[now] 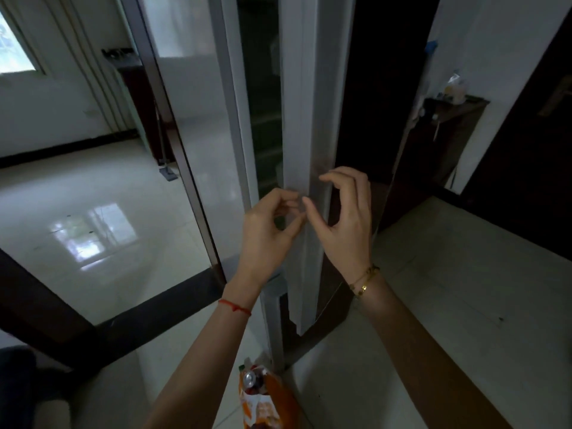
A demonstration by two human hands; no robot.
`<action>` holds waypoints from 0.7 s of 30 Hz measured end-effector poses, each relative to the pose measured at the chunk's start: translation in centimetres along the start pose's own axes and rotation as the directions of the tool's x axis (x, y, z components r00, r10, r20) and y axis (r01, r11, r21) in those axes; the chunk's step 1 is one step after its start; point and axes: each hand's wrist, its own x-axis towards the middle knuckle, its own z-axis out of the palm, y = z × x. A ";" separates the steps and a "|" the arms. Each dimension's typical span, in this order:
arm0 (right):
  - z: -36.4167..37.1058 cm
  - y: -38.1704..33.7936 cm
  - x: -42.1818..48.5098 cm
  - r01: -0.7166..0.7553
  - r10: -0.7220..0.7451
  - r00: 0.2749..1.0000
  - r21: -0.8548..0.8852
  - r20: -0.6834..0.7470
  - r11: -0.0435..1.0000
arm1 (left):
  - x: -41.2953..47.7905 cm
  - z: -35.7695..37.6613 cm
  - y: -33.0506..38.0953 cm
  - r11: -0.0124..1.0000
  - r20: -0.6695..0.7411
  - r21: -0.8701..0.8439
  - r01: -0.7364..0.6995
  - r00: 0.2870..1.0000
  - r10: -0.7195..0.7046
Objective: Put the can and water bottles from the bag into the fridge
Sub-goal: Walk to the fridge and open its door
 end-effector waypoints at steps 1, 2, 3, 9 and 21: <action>-0.9 0.3 -0.3 0.003 -0.003 1.000 -0.001 -0.015 1.000 | -0.3 0.5 0.6 1.000 0.017 -0.016 -0.022 1.000 0.022; -1.8 0.6 -0.5 0.006 -0.006 1.000 0.000 -0.029 1.000 | -0.5 0.9 1.1 0.999 0.031 -0.034 -0.039 0.999 0.040; -2.7 0.9 -0.8 0.006 -0.006 0.999 0.001 -0.041 1.000 | -0.7 1.5 1.6 0.997 0.044 -0.052 -0.053 0.998 0.055; -7.8 2.6 -2.1 -0.035 0.031 0.991 -0.028 -0.131 0.999 | -2.1 5.3 4.8 0.979 0.100 -0.173 -0.106 0.987 0.124; -19.1 7.3 -4.4 -0.028 -0.015 0.985 -0.240 -0.174 0.970 | -2.7 15.0 11.4 0.941 0.202 -0.169 -0.293 0.924 0.324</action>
